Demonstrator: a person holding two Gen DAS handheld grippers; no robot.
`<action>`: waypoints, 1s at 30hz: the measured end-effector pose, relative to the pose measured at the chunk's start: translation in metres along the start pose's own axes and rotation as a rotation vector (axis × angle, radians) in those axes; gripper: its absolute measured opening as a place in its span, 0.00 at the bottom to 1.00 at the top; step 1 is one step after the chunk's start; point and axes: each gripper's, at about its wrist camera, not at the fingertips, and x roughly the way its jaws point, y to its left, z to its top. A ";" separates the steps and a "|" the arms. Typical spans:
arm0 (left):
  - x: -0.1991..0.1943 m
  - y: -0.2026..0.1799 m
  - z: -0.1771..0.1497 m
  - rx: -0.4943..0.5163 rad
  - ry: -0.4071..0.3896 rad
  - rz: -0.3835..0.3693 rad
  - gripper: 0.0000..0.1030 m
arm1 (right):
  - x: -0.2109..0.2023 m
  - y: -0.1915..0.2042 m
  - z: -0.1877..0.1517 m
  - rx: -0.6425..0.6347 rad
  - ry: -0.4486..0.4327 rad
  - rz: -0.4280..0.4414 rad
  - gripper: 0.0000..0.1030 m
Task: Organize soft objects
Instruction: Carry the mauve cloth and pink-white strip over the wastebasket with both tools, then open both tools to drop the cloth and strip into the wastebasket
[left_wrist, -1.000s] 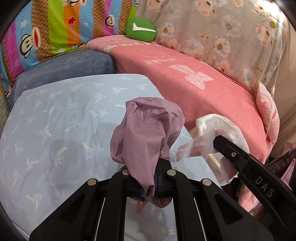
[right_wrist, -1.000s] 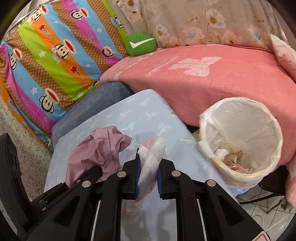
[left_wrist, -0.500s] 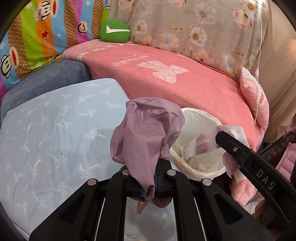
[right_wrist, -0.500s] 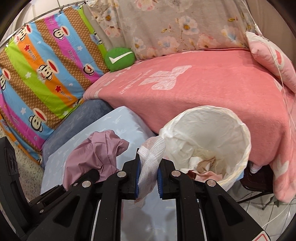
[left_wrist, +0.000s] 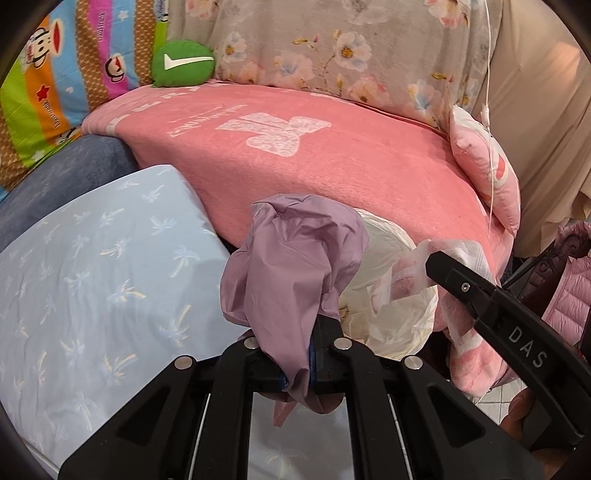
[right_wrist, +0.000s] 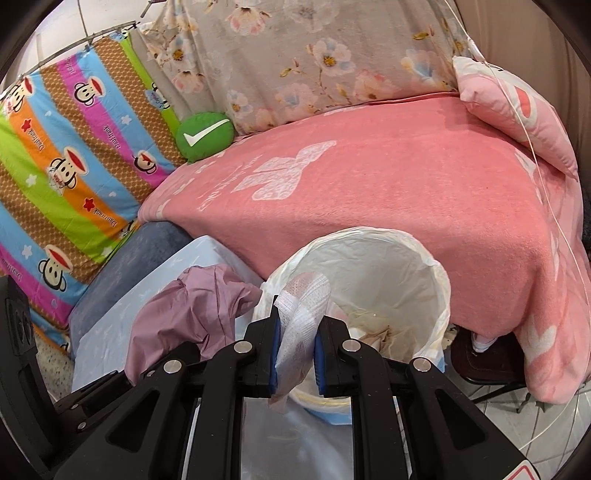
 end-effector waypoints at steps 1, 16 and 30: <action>0.002 -0.003 0.002 0.005 0.001 -0.003 0.07 | 0.001 -0.001 0.001 0.002 -0.001 -0.003 0.13; 0.032 -0.016 0.021 -0.005 0.038 -0.030 0.42 | 0.020 -0.016 0.019 -0.003 0.003 -0.022 0.13; 0.024 0.005 0.021 -0.040 -0.003 0.047 0.62 | 0.026 -0.004 0.019 -0.042 0.004 -0.020 0.33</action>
